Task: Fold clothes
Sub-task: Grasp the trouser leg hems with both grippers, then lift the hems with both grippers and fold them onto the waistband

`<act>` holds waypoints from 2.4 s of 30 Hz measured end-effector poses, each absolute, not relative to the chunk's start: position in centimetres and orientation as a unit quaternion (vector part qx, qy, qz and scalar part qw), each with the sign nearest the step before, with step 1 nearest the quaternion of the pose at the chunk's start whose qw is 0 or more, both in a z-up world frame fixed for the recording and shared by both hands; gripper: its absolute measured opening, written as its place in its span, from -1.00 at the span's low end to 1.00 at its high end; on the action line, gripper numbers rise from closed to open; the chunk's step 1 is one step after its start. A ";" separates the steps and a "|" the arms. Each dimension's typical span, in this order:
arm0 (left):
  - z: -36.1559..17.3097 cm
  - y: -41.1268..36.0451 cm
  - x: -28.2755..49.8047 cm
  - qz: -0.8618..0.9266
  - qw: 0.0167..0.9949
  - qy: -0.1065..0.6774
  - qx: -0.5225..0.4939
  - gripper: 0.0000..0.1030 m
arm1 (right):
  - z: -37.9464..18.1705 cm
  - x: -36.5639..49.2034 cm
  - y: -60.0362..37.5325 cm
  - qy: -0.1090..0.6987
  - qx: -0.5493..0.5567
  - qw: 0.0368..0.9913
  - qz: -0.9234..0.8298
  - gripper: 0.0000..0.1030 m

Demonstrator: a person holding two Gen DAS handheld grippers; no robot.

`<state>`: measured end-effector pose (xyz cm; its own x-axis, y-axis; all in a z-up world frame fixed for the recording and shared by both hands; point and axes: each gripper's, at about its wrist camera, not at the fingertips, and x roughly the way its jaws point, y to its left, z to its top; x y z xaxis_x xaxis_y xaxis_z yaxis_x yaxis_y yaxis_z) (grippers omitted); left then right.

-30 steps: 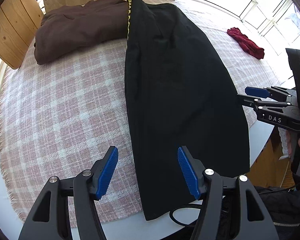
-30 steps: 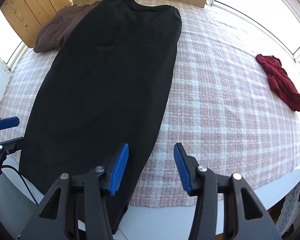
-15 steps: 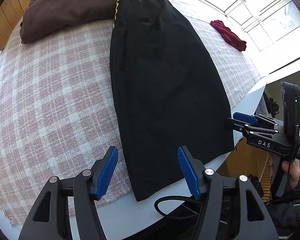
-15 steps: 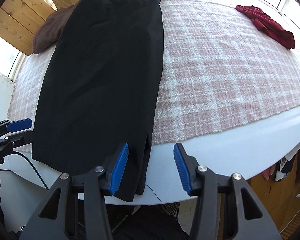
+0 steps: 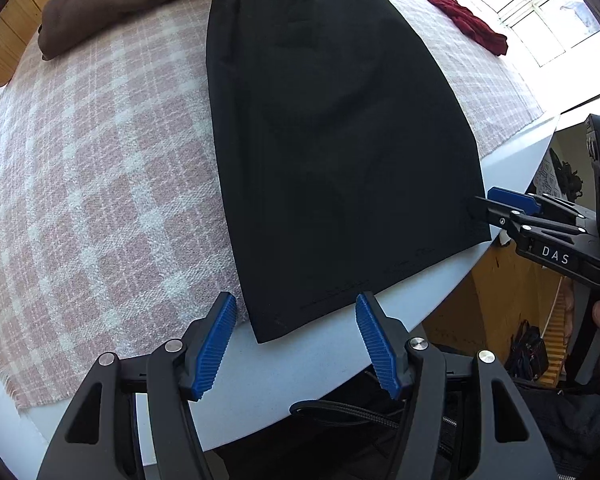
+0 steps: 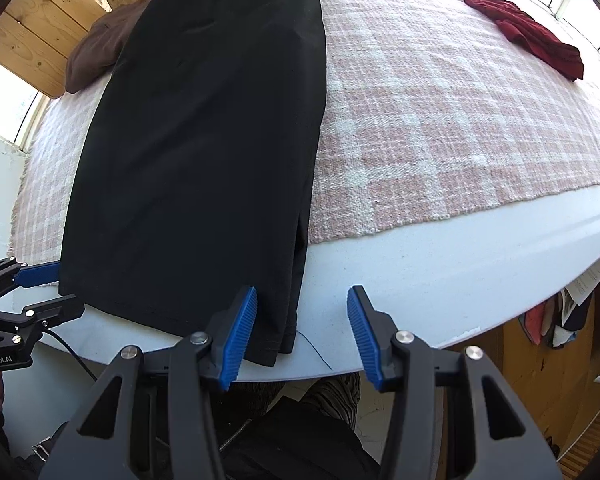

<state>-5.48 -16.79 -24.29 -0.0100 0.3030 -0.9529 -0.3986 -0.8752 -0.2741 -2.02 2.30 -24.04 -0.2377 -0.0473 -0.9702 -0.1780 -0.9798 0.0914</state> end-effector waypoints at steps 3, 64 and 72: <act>-24.4 -16.7 -5.5 0.709 0.245 0.031 -0.661 0.17 | -24.1 -2.0 2.2 0.102 -0.614 0.036 0.782 -0.09; -21.0 -4.8 4.0 0.692 0.347 -0.066 -0.630 -0.89 | -20.3 2.4 17.0 0.225 -0.583 -0.102 0.774 -0.92; -17.3 -9.6 2.9 0.754 0.267 -0.016 -0.600 -0.89 | -21.3 2.1 13.4 0.194 -0.614 -0.196 0.739 -0.90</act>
